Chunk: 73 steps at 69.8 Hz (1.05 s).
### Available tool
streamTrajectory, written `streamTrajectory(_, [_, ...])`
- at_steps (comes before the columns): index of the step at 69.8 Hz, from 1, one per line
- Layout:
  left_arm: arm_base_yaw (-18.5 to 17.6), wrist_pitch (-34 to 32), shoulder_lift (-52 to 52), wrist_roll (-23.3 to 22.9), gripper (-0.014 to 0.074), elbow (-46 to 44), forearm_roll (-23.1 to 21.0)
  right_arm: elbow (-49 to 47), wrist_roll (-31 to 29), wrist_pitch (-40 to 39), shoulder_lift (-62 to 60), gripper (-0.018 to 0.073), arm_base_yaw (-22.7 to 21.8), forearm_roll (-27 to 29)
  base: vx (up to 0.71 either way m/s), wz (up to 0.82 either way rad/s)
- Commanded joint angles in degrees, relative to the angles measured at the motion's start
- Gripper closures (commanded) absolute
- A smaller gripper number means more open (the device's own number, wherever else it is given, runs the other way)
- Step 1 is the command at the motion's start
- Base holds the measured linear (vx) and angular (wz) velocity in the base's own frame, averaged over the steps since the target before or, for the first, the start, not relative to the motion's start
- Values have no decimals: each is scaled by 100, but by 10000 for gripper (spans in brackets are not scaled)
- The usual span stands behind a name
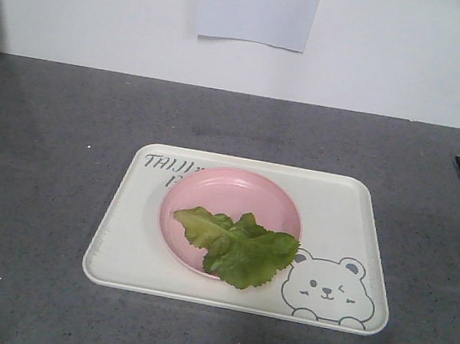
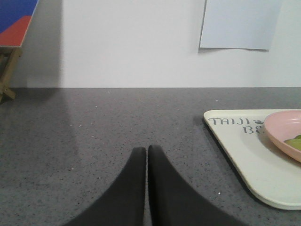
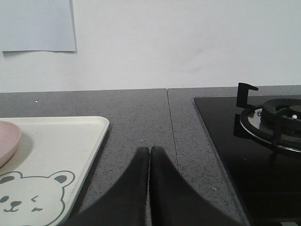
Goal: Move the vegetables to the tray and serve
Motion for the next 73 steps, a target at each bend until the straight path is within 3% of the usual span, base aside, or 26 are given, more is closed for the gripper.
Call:
streamTrajectory(1, [-3, -437, -87, -50, 602, 154, -7, 97, -72, -480, -57, 565, 127, -94, 0, 0])
streamTrajectory(8, [-3, -437, -87, -50, 602, 154, -7, 97, -72, -480, -57, 565, 358, -225, 0, 0])
streamTrajectory(73, [-3, -437, -87, -50, 602, 154, -7, 91, -72, -556, -46, 565, 215, -178, 0, 0])
